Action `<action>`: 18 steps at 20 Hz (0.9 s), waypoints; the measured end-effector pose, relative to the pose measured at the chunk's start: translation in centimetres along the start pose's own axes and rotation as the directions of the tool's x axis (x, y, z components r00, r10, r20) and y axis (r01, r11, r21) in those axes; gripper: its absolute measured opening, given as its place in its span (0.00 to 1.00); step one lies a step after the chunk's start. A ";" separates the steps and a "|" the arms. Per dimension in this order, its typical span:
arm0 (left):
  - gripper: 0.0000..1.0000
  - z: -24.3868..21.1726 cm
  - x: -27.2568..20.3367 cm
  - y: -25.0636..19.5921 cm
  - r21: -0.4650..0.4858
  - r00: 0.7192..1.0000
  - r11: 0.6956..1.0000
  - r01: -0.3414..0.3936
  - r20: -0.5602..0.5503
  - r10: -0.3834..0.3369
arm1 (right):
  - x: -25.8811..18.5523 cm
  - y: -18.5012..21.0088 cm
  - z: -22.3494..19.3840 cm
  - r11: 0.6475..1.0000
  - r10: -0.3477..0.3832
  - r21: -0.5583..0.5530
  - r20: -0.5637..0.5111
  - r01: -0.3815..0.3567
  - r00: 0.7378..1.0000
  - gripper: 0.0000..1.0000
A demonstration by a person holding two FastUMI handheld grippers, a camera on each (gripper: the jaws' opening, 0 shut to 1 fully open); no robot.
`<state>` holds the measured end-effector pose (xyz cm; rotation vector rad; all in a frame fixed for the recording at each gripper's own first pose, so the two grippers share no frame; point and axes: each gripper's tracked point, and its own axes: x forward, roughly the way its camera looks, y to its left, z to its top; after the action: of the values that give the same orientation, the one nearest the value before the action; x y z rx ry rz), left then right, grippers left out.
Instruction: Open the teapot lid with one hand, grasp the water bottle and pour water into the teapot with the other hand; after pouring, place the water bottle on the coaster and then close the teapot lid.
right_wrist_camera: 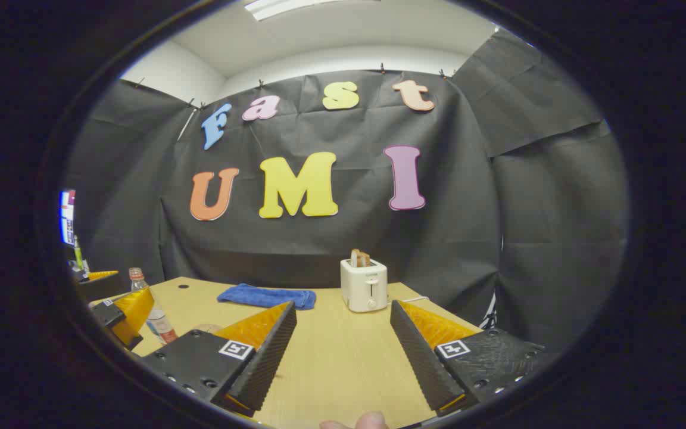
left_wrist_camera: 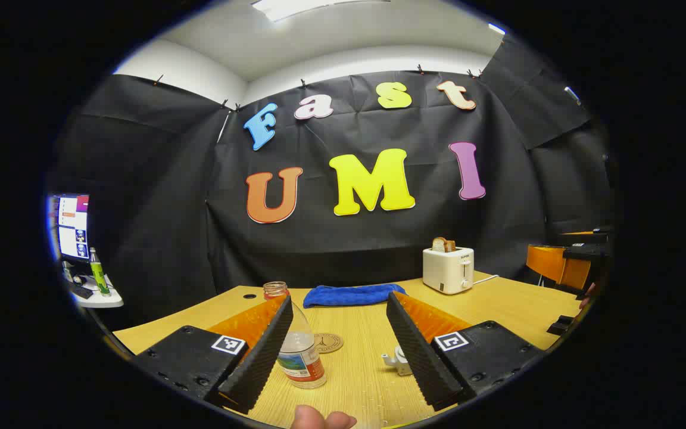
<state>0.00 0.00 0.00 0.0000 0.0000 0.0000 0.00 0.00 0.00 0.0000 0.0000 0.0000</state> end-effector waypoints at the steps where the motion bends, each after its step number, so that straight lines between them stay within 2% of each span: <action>1: 0.99 0.2 -0.1 0.3 -0.007 1.000 1.000 -0.006 0.013 0.006 | -0.1 0.1 0.2 1.000 -0.001 -0.003 0.004 0.001 1.000 0.96; 6: 0.99 0.0 -0.6 1.7 0.009 0.999 0.999 -0.033 0.000 0.033 | 0.0 2.0 -1.2 0.999 0.040 -0.032 -0.035 -0.042 0.999 0.94; 15: 0.99 -0.8 -0.3 3.4 -0.011 0.998 0.998 -0.057 -0.039 0.057 | 0.7 5.2 0.0 0.996 0.079 -0.054 0.028 -0.077 0.996 0.96; 18: 0.99 -1.5 -0.1 3.6 -0.013 0.997 0.999 -0.053 -0.062 0.052 | 1.3 6.4 -0.7 0.993 0.102 -0.056 0.025 -0.100 0.994 0.95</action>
<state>-0.06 3.58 -1.50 -0.0148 0.0620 0.0523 1.25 6.35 -0.69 -0.0550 -0.0279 0.1012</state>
